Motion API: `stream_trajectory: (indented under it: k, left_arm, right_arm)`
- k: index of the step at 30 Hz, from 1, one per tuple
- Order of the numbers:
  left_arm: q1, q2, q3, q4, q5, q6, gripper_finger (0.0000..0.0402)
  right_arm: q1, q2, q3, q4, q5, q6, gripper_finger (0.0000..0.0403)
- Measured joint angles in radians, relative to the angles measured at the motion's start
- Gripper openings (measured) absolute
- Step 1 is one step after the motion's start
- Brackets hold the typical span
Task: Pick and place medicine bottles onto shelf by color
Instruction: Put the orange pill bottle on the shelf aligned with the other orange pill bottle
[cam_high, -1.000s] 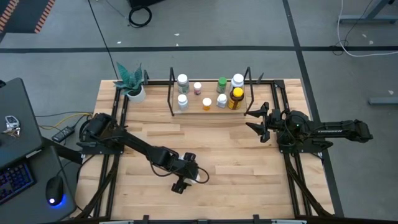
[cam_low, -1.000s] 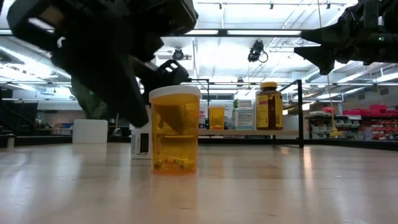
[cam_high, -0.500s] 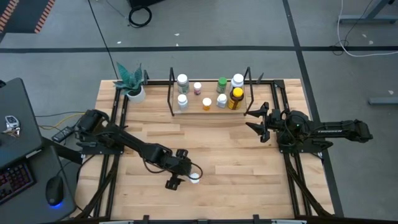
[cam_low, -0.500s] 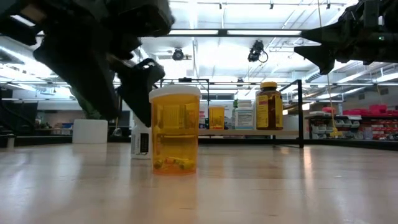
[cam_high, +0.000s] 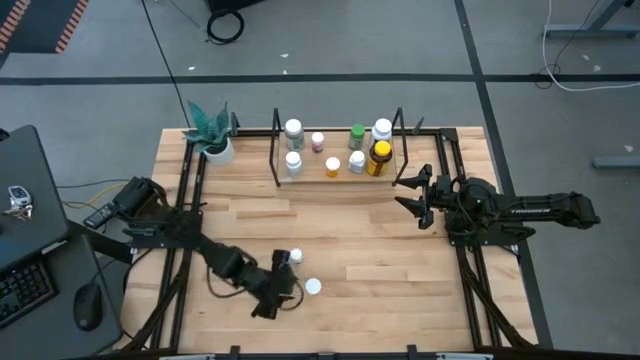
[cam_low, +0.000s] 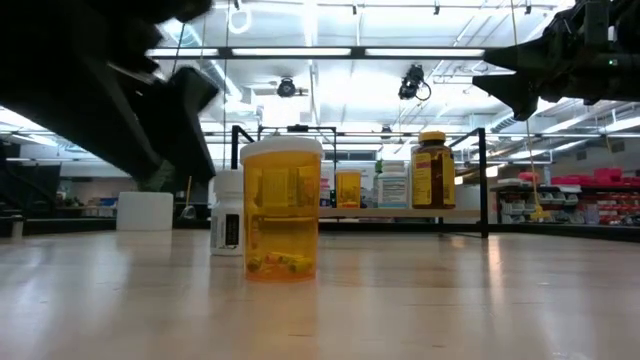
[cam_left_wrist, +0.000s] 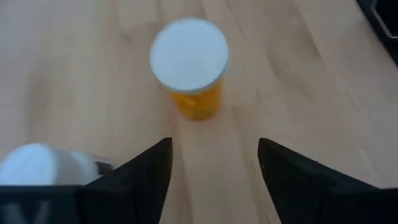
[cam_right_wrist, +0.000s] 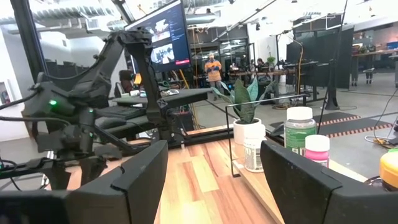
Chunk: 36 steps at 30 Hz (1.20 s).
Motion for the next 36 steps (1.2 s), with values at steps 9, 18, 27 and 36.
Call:
stream_trajectory:
  k: [9,18,27,36]
  left_arm:
    - [-0.066,0.006,-0.024,0.006,-0.158,-0.251,0.0213]
    - [-0.066,0.010,-0.026,0.015,-0.193,-0.442,0.0186]
    - [-0.192,0.138,0.067,0.066,-0.429,-0.563,0.0172]
    - [-0.198,0.375,0.355,-0.159,-0.497,-0.598,0.0172]
  right_arm:
    - [0.000,0.000,0.000,0.000,0.000,0.000,0.0265]
    - [0.000,0.000,0.000,0.000,0.000,0.000,0.0265]
    - [0.000,0.000,0.000,0.000,0.000,0.000,0.0265]
    - [0.000,0.000,0.000,0.000,0.000,0.000,0.0265]
